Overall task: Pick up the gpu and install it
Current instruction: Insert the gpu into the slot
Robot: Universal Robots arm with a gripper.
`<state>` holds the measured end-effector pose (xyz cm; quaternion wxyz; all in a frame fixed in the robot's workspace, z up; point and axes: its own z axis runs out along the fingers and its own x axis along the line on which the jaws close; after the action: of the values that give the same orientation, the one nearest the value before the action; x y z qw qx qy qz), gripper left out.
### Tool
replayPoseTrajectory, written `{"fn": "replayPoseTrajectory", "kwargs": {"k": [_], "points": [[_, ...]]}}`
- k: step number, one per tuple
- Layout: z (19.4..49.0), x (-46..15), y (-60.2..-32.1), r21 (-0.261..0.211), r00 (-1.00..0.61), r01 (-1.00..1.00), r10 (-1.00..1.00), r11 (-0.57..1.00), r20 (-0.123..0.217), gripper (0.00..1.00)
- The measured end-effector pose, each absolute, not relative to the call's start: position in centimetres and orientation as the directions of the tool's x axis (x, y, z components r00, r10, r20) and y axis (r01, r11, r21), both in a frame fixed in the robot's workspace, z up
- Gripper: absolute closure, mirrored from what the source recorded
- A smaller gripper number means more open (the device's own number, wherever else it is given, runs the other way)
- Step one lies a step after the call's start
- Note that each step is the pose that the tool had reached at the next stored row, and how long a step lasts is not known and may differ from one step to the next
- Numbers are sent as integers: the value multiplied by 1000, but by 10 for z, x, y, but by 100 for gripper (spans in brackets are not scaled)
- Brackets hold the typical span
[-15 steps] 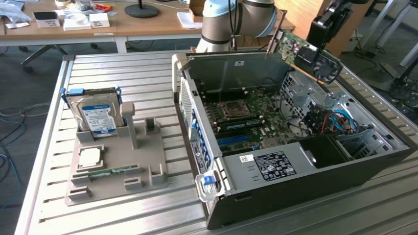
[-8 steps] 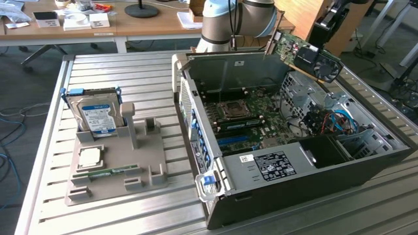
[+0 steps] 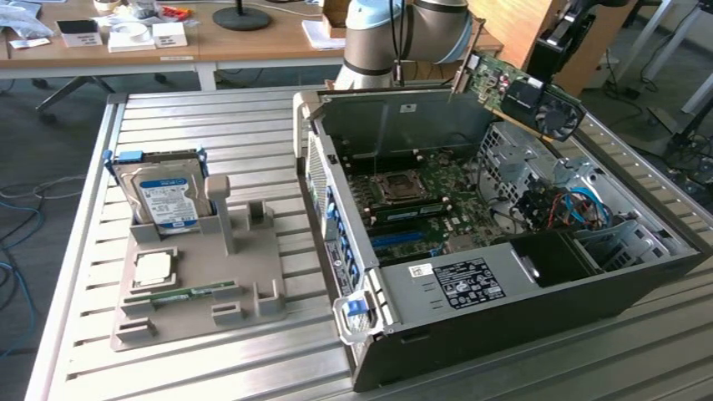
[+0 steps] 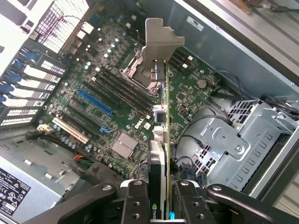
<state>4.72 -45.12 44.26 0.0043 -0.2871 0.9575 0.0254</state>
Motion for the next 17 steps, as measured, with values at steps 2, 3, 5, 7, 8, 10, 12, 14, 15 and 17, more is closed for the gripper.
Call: {"fn": "replayPoseTrajectory", "kwargs": {"k": [2, 3, 5, 7, 8, 10, 12, 14, 15, 17], "points": [[443, 47, -451, 46, -834, -552, -551, 833, -23, 73], [443, 47, -451, 46, -831, -556, -555, 830, -23, 73], [443, 47, -451, 46, -821, -570, -570, 820, -23, 73], [443, 47, -451, 46, -807, -590, -590, 806, -23, 73], [442, 47, -451, 46, -798, -602, -602, 797, -23, 73], [442, 47, -451, 46, -777, -629, -629, 776, -23, 73], [442, 47, -451, 46, -753, -658, -657, 752, -23, 73], [442, 47, -451, 46, -729, -684, -684, 728, -23, 73], [442, 47, -451, 46, -717, -697, -697, 715, -23, 73], [442, 47, -451, 46, -690, -723, -723, 689, -23, 73]]}}
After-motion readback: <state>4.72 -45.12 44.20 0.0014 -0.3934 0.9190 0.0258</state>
